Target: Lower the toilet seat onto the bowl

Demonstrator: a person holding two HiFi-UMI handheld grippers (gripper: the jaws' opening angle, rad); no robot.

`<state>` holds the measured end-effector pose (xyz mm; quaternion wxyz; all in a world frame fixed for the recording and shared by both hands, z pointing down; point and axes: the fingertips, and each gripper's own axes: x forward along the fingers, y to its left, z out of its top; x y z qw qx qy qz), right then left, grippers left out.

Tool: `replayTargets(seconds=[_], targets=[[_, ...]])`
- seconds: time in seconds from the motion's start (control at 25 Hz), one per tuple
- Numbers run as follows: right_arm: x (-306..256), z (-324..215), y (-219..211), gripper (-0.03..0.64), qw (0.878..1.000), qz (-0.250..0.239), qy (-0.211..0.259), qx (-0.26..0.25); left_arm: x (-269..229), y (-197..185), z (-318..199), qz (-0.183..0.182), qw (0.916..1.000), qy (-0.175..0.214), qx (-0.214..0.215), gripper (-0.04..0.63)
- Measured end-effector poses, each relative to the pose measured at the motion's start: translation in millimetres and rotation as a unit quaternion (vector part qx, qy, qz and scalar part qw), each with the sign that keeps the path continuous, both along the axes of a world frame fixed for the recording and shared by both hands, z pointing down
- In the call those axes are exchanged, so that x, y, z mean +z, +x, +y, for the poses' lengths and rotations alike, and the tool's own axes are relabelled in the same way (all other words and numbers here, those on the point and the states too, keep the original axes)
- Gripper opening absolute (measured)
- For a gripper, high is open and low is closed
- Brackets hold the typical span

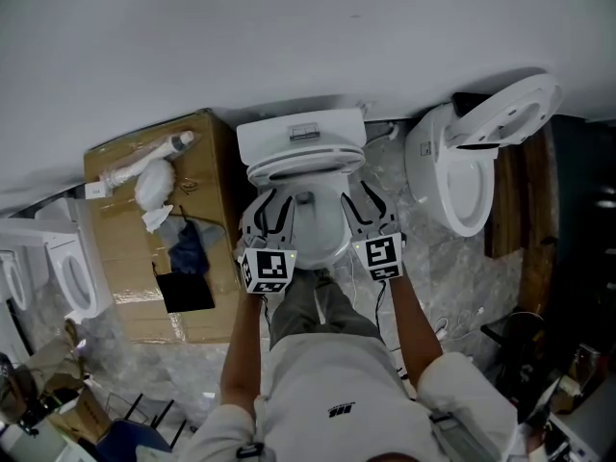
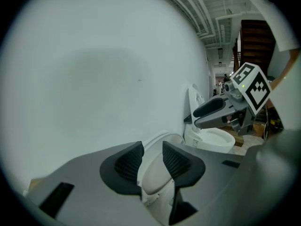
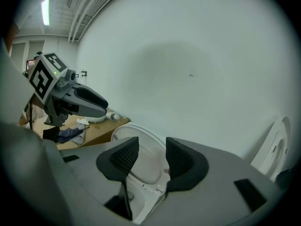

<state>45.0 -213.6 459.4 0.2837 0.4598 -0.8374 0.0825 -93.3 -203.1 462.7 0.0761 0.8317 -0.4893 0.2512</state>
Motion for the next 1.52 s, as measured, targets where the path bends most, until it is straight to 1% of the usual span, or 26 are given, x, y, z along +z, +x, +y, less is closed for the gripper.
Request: replayTargets(seconds=[0.28,0.68,0.88,1.2,1.52], targets=[[18.9,-20.0,-5.7,0.172,1.0,0.013,-0.007,0.003,18.3,-5.4,-21.9,-0.004,0.9999,-0.008,0.007,0.148],[44.3,-50.0,-10.1,0.173,1.0,0.026,-0.015,0.003,43.4,-3.0,-48.6,-0.015,0.9995,-0.019,0.02,0.147],[59.8,-59.9,-13.7,0.173,0.999,0.036,-0.01,-0.013,56.4,-1.0,-55.3,-0.023,0.999,-0.028,0.027,0.147],[75.6,-75.2,-18.2,0.174,0.998,0.062,-0.014,-0.025,73.6,-0.9,-68.4,-0.036,0.9981,-0.037,0.033,0.147],[93.0,-88.5,-18.5,0.175,0.996,0.083,-0.022,-0.032,84.1,1.7,-79.6,-0.039,0.9975,-0.044,0.04,0.147]])
